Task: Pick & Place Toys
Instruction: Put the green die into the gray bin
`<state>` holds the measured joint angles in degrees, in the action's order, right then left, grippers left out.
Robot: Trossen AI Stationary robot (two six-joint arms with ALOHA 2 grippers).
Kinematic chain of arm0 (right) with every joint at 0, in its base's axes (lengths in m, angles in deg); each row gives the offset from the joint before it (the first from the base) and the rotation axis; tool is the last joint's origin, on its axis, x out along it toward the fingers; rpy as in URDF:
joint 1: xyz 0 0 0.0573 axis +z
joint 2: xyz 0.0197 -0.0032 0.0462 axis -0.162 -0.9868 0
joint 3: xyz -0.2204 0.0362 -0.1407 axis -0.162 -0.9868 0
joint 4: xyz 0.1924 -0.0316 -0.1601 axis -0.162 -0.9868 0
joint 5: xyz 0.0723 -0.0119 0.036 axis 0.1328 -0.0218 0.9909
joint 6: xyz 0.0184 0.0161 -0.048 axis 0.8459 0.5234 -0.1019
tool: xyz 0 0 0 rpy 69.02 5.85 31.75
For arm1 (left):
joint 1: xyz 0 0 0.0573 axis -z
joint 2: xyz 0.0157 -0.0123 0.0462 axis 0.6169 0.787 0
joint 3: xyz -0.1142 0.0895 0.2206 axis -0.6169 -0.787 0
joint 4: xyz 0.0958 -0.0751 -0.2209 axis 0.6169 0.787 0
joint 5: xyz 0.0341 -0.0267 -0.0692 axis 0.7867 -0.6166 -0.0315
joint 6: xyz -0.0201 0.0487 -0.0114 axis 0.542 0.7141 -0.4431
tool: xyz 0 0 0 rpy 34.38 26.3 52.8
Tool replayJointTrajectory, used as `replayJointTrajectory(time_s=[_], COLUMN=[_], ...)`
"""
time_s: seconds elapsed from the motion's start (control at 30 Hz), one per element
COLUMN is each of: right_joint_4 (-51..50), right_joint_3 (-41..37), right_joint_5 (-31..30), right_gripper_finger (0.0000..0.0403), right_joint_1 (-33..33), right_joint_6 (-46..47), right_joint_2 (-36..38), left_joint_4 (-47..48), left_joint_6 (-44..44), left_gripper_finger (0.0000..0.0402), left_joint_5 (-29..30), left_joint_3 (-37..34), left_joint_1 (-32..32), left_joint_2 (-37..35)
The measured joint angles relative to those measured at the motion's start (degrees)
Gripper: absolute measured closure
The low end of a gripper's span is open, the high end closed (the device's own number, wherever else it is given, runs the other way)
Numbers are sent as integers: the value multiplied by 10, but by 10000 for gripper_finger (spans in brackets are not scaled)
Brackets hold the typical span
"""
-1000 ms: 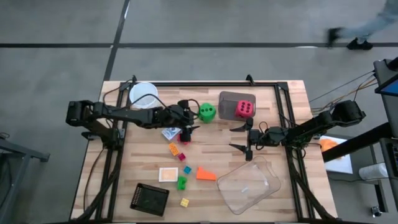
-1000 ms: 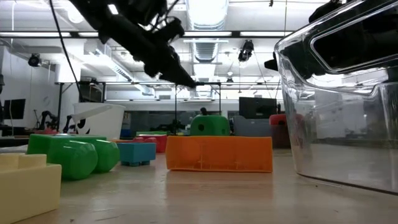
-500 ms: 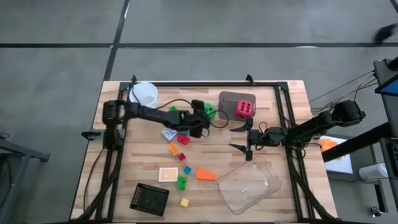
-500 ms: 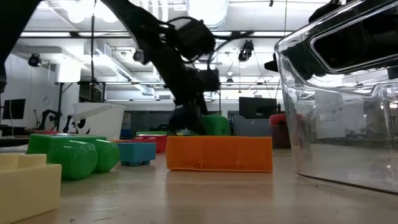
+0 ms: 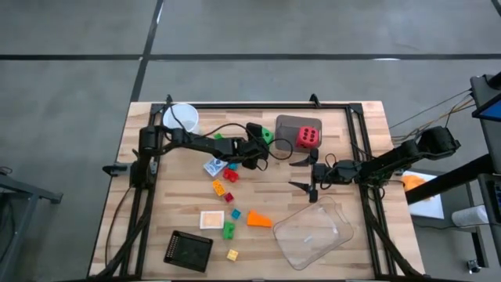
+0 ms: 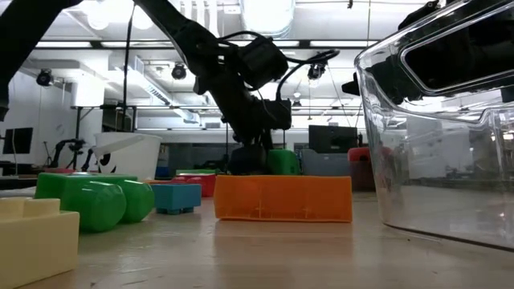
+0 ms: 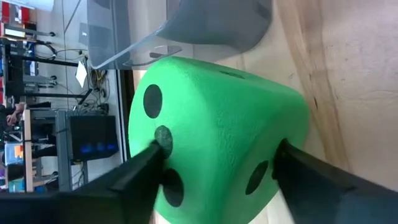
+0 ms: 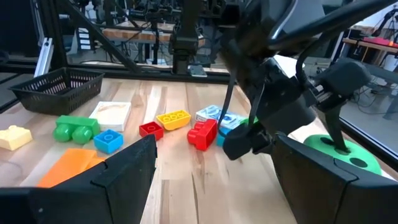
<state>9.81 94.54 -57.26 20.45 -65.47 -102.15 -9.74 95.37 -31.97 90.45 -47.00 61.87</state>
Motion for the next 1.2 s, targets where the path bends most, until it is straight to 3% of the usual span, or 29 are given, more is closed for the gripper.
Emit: replayJointTrajectory(time_s=[0.1,0.17,0.67,0.77,0.87,0.97,1.2], right_joint_4=[0,0,0,0,0,0,9], right_joint_3=[0,0,0,0,0,0,-1], right_joint_5=[0,0,0,0,0,0,4], right_gripper_finger=[94,94,94,94,94,94,94], right_joint_1=[0,0,0,0,0,0,0], right_joint_6=[0,0,0,0,0,0,-2], right_joint_2=[0,0,0,0,0,0,-2], left_joint_4=[4,4,47,82,90,63,-110], left_joint_6=[-1,-6,-72,-108,-149,-174,-198], left_gripper_finger=[211,233,239,248,254,265,272], left_joint_5=[-2,-2,-2,-35,-108,-156,-190], left_joint_3=[0,0,-3,-7,-21,-52,-182], left_joint_1=[1,1,6,6,3,1,-5], left_joint_2=[0,0,-25,-56,-96,-139,-239])
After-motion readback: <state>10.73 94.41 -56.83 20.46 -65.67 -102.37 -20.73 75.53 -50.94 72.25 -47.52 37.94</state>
